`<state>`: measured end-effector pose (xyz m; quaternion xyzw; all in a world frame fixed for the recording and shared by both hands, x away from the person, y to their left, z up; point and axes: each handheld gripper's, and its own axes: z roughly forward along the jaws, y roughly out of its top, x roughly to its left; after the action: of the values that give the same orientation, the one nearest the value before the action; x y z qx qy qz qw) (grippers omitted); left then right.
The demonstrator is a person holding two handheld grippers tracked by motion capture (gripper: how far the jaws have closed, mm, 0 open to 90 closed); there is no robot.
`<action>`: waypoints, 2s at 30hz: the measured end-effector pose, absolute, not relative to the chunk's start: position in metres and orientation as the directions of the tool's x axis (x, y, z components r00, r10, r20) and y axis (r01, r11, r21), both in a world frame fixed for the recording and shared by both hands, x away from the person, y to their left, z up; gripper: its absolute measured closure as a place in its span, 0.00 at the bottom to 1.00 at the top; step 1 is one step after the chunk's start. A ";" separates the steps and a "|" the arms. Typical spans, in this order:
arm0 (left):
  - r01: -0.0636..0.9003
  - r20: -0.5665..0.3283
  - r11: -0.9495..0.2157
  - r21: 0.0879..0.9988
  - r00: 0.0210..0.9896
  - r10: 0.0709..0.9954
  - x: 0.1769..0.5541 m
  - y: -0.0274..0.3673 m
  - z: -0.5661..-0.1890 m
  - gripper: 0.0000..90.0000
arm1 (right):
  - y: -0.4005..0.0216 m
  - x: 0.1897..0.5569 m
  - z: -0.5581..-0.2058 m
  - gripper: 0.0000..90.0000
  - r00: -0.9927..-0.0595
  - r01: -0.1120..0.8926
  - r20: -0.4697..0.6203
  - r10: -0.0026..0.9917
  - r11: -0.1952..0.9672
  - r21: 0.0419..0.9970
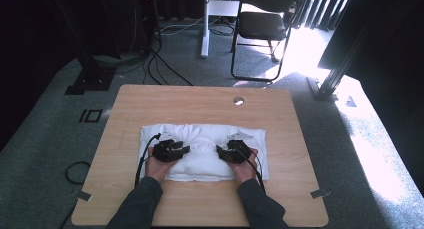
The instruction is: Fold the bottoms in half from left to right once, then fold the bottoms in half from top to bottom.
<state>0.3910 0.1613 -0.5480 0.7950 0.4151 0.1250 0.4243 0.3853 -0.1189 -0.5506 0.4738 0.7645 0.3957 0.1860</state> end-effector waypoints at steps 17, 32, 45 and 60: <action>0.603 -0.135 -0.140 0.785 0.389 0.911 0.382 0.214 -0.517 0.17 | -0.117 0.398 -0.551 0.46 -0.468 0.589 0.122 0.875 0.206 0.782; 0.729 -0.094 -0.104 0.677 0.225 0.970 0.391 0.240 -0.549 0.01 | -0.118 0.399 -0.552 0.45 -0.477 0.588 0.132 0.869 0.204 0.783; 0.729 -0.033 -0.093 0.679 0.156 0.987 0.388 0.240 -0.552 0.02 | -0.119 0.399 -0.552 0.45 -0.480 0.584 0.133 0.867 0.203 0.786; 0.715 -0.279 -0.066 0.696 0.355 0.892 0.382 0.247 -0.545 0.93 | -0.120 0.381 -0.521 0.54 -0.540 0.492 0.076 0.838 0.242 0.836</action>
<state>0.3816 0.2465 -0.5448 0.7214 0.5568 0.1121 0.3961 0.3812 -0.1197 -0.5213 0.4362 0.7623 0.4347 0.1990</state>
